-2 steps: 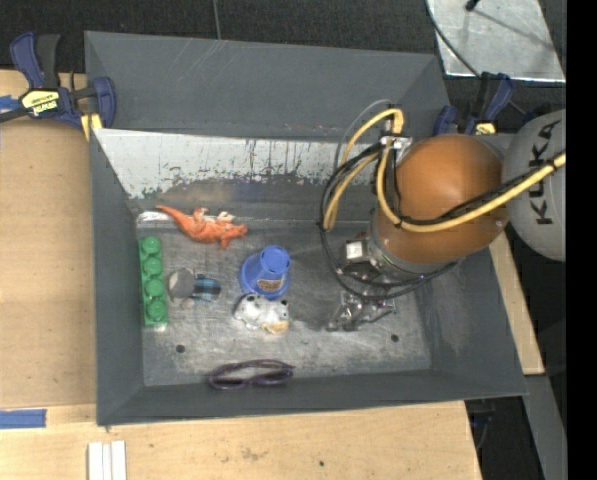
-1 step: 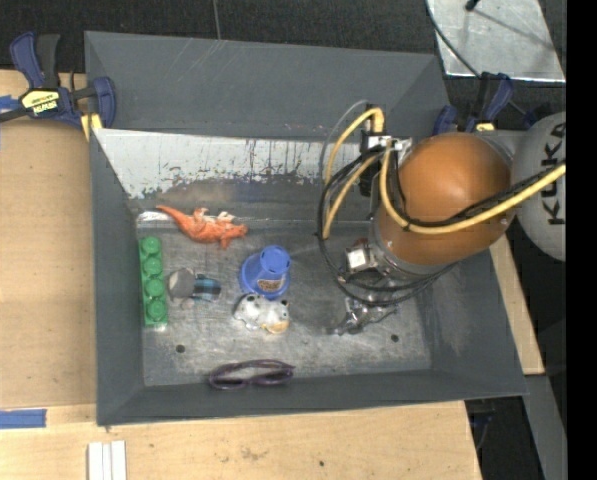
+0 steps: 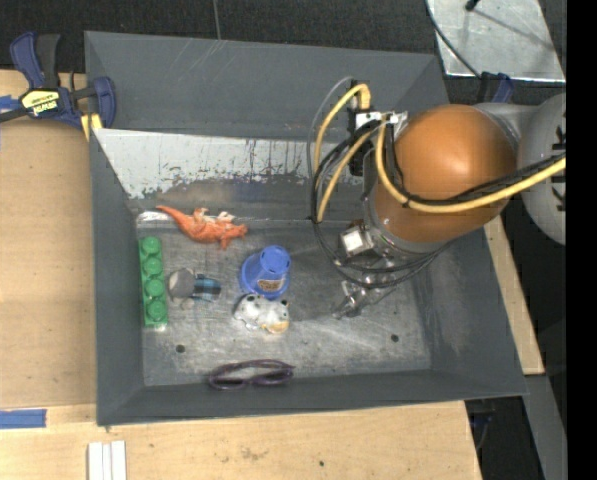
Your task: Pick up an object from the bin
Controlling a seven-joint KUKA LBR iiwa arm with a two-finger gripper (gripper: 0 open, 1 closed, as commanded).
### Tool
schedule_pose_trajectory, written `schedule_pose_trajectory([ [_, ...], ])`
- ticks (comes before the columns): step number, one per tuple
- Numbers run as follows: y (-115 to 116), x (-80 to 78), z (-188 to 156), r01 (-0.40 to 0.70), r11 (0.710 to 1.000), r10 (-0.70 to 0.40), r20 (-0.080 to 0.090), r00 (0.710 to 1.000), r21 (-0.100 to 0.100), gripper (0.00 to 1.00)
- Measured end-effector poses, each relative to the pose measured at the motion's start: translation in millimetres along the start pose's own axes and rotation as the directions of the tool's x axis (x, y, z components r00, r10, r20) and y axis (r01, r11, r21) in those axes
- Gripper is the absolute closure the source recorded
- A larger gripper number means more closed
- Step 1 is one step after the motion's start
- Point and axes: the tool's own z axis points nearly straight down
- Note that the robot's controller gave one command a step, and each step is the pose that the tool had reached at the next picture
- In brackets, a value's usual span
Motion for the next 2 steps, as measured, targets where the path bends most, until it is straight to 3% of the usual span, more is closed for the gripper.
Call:
schedule_pose_trajectory([
  [1, 0.7, -10.3, -19.0, 0.204, 0.979, -0.204, -0.001, 0.979, 0.007, 1.0],
  [2, -3.7, -8.9, -27.8, 0.3, 0.954, -0.3, 0.001, 0.954, 0.001, 1.0],
])
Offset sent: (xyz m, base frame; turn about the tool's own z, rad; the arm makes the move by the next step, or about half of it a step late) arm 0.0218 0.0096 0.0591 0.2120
